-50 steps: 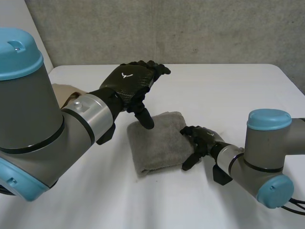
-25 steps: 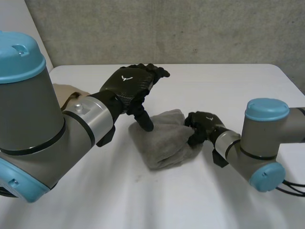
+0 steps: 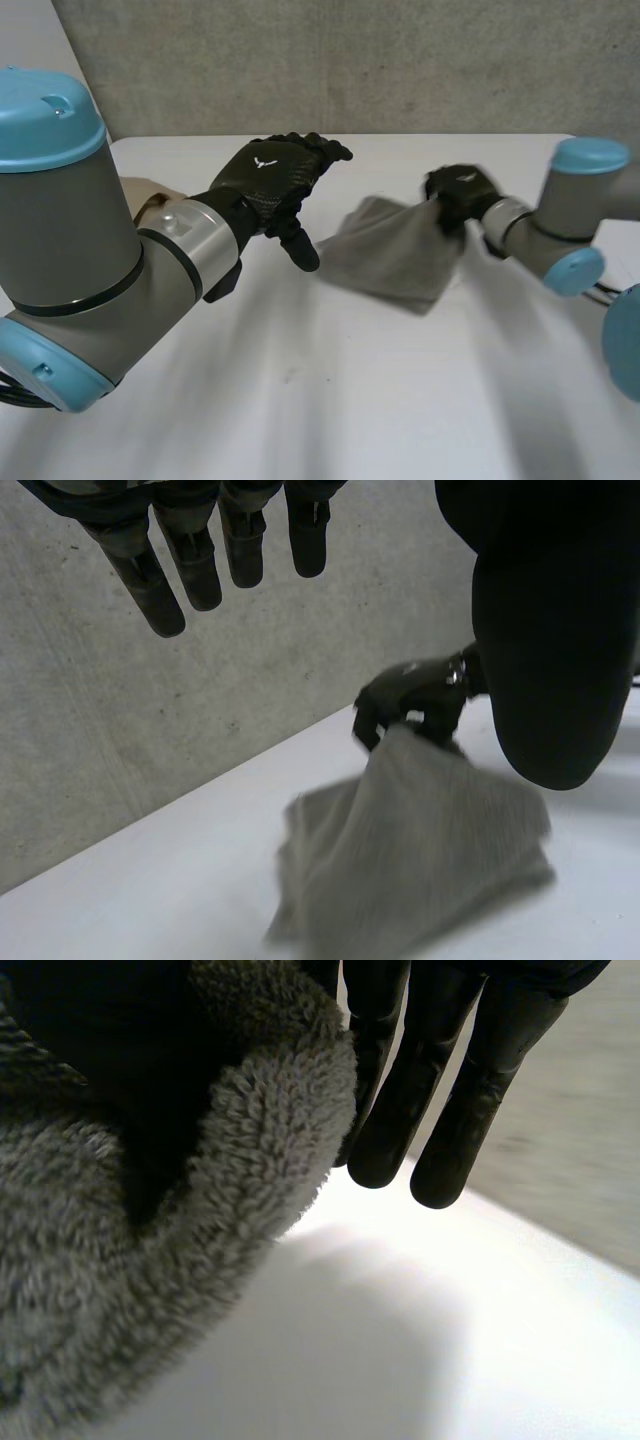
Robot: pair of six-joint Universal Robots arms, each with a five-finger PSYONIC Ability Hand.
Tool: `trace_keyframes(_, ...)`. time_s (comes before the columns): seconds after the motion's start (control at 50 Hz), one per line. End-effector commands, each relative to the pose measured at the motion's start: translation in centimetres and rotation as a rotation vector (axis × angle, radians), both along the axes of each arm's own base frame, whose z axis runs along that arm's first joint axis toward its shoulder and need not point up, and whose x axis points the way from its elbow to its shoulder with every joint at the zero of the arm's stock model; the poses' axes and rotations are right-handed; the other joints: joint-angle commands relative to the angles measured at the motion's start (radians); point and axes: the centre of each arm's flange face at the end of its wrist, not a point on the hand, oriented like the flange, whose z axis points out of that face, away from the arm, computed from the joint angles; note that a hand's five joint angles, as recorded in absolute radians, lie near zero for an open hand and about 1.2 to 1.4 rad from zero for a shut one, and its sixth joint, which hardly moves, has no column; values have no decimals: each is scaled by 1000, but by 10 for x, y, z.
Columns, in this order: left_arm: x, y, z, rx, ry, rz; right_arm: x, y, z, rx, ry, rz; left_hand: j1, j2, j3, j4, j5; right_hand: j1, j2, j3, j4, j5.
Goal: Fold the laundry.
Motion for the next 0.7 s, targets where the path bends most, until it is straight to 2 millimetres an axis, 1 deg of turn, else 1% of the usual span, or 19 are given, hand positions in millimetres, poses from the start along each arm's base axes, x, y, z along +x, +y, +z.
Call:
trace_keyframes(0.02, -1, -2, 2, -6, 4, 4, -114, -82, 10, -125, 14, -381, -16, -27, -34, -26, -45, 426, 223, 218, 208, 237)
trace_keyframes(0.06, -2, -3, 2, -8, 5, 4, -137, -92, 10, -147, 17, -444, -16, -27, -34, -26, -45, 426, 223, 218, 208, 237)
trace_keyframes(0.08, -2, -3, 3, -11, 7, 4, -162, -101, 10, -170, 30, -508, -16, -27, -34, -26, -45, 426, 223, 218, 208, 237)
trace_keyframes(0.14, -2, -3, 4, -12, 8, 4, -187, -108, 6, -191, 56, -567, -16, -27, -34, -26, -45, 426, 223, 218, 208, 237)
trace_keyframes(0.16, -2, -4, 3, -11, 7, 4, -202, -111, 1, -194, 81, -603, -16, -27, -34, -26, -45, 426, 223, 218, 208, 237)
trace_keyframes(0.22, -3, -5, 2, -9, 6, 4, -225, -113, -7, -188, 133, -676, -16, -27, -34, -26, -45, 426, 223, 218, 208, 237)
trace_keyframes(0.24, -3, -5, 0, -6, 4, 6, -238, -113, -10, -182, 165, -724, -16, -27, -34, -26, -45, 426, 223, 218, 208, 237)
trace_keyframes(0.3, -4, -6, -1, -3, 2, 6, -252, -112, -14, -175, 205, -771, -16, -27, -34, -26, -45, 426, 223, 218, 208, 237)
trace_keyframes(0.32, -4, -6, -2, -1, 0, 6, -257, -111, -18, -162, 222, -781, -15, -27, -33, -26, -44, 426, 223, 218, 208, 237)
trace_keyframes(0.38, -4, -7, -3, 2, -2, 6, -262, -109, -26, -133, 236, -786, -15, -27, -33, -26, -44, 426, 223, 218, 208, 237)
trace_keyframes(0.46, -5, -7, -3, 0, -1, 6, -261, -106, -28, -114, 237, -773, -15, -27, -33, -26, -44, 426, 223, 218, 208, 237)
trace_keyframes(0.48, -5, -7, -3, 0, -1, 6, -260, -106, -28, -113, 236, -770, -15, -27, -33, -26, -44, 375, 172, 166, 157, 186)
trace_keyframes(0.5, -5, -7, -3, 0, -1, 6, -260, -106, -27, -110, 236, -767, -15, -27, -33, -26, -44, 142, -61, -67, -76, -47)
trace_keyframes(0.52, -5, -7, -3, 0, -1, 4, -259, -105, -25, -105, 235, -756, -15, -27, -33, -26, -44, -453, -657, -662, -671, -643)
trace_keyframes(0.54, -5, -7, -3, 2, -2, 6, -257, -104, -25, -97, 235, -749, -15, -27, -33, -26, -44, -747, -950, -956, -965, -936)
trace_keyframes(0.56, -5, -7, -3, 0, -1, 7, -256, -103, -24, -92, 233, -741, -15, -27, -33, -26, -44, -795, -999, -1004, -1013, -985)
trace_keyframes(0.58, -5, -7, -3, 1, -2, 7, -254, -102, -24, -86, 233, -736, -15, -27, -33, -26, -44, -795, -999, -1004, -1013, -985)
trace_keyframes(0.64, -4, -7, -2, -2, -2, 15, -251, -100, -11, -80, 231, -707, -15, -27, -33, -26, -44, -795, -999, -1004, -1013, -985)
trace_keyframes(0.7, -4, -6, 0, -5, 0, 18, -249, -94, -3, -48, 241, -689, -15, -27, -33, -26, -44, -795, -999, -1004, -1013, -985)
